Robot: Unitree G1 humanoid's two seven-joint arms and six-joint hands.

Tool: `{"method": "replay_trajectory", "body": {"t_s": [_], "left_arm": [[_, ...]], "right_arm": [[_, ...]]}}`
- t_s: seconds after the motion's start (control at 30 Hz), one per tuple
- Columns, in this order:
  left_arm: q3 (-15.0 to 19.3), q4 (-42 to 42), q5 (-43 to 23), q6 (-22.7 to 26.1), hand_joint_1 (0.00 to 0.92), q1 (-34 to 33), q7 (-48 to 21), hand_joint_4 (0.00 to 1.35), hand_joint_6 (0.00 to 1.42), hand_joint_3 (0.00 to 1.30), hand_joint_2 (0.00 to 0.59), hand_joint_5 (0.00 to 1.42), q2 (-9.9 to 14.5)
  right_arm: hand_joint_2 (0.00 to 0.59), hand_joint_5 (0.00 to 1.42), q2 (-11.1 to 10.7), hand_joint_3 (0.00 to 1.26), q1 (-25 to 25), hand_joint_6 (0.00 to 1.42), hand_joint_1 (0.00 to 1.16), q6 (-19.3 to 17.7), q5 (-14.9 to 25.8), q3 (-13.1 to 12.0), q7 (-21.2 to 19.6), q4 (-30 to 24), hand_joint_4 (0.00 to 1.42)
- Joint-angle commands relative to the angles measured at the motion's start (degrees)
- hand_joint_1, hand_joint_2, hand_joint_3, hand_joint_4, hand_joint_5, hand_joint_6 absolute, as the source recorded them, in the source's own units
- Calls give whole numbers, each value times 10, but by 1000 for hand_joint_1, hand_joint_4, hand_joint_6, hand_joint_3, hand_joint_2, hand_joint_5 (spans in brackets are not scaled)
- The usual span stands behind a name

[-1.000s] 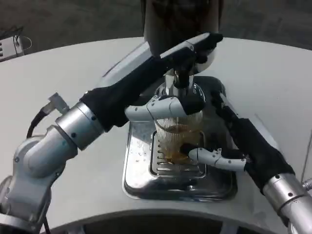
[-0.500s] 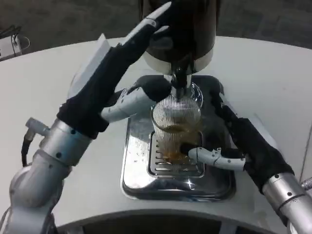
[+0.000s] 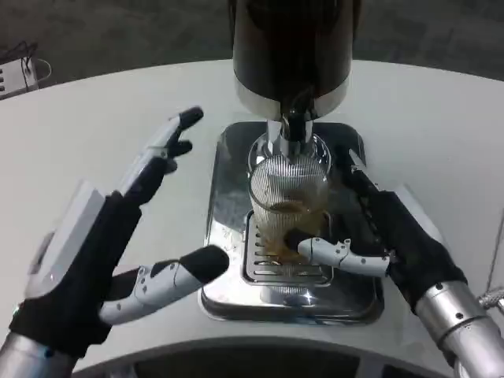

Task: Grasp the cup under the faucet to collect the drink, then remove the cup.

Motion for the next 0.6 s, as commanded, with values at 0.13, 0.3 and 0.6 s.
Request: {"method": "replay_trajectory", "body": {"t_s": [0.13,0.3,0.6], "left_arm": [[18,-35,22,21,0,97,2,23,190,89,48,128,8],[20,-42,37,31,0,131,-1,14,180,89,54,125,17],[16,-48,29,51,0,168,-18,11,171,89,55,115,32]], "right_arm": [[195,0,17,0,-28,0,837,-24,3,10,-13,40,0],[195,0,24,0,-42,0,837,-34,3,17,-16,63,0],[195,0,37,0,-51,0,837,-46,-3,25,-36,89,0]]}}
